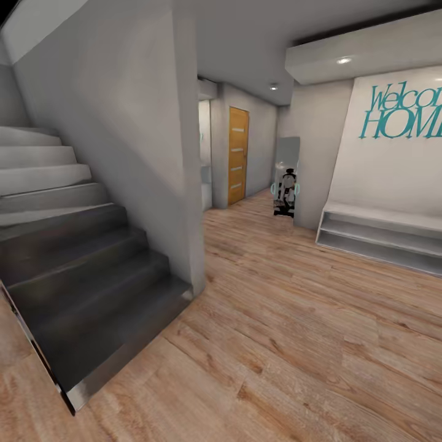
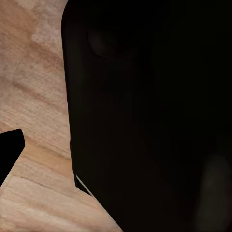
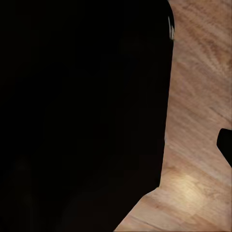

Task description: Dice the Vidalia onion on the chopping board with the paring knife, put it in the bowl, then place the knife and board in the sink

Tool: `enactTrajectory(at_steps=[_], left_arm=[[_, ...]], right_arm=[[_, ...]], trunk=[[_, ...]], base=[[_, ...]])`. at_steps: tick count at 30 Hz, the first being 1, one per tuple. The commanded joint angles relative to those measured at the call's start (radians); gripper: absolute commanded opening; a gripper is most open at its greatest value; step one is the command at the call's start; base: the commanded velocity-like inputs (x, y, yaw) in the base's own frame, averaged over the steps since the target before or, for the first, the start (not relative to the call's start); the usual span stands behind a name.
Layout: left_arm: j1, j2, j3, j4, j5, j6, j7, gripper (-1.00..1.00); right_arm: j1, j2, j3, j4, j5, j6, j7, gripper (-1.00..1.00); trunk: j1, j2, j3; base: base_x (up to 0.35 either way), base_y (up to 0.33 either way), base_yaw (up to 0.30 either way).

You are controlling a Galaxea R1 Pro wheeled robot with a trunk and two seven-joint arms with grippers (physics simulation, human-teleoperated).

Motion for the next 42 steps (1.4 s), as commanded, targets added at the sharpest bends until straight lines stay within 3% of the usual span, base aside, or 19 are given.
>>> enactTrajectory(at_steps=[1, 8, 20, 32, 33, 42], left_arm=[[0.0, 0.006, 0.002, -0.006, -0.006, -0.005, 0.0, 1.0], [0.0, 0.005, 0.004, -0.019, -0.005, -0.005, 0.0, 1.0], [0.0, 0.001, 0.006, -0.076, 0.001, -0.006, 0.001, 1.0], [0.0, 0.047, 0.006, -0.143, 0.004, -0.009, -0.002, 1.0], [0.0, 0.049, 0.006, -0.617, 0.004, -0.011, -0.003, 1.0], [0.0, 0.053, 0.005, -0.477, 0.005, -0.234, 0.001, 1.0]], right_arm=[[-0.006, 0.006, 0.003, -0.006, 0.005, 0.006, 0.001, 1.0], [-0.013, 0.031, 0.003, -0.031, 0.003, 0.007, 0.002, 1.0], [-0.012, 0.034, 0.003, -0.089, 0.004, -0.051, 0.002, 1.0], [-0.013, 0.012, 0.001, -0.156, 0.007, -0.118, -0.05, 1.0], [-0.012, 0.012, 0.001, -0.679, 0.007, -0.167, -0.055, 1.0], [-0.013, 0.011, 0.002, -0.677, 0.005, -0.172, -0.054, 1.0]], trunk=[[0.0, 0.0, 0.0], [0.0, 0.0, 0.0], [0.0, 0.0, 0.0], [0.0, 0.0, 0.0], [0.0, 0.0, 0.0], [0.0, 0.0, 0.0]], base=[[0.0, 0.0, 0.0], [0.0, 0.0, 0.0], [0.0, 0.0, 0.0], [0.0, 0.0, 0.0], [0.0, 0.0, 0.0], [0.0, 0.0, 0.0]])
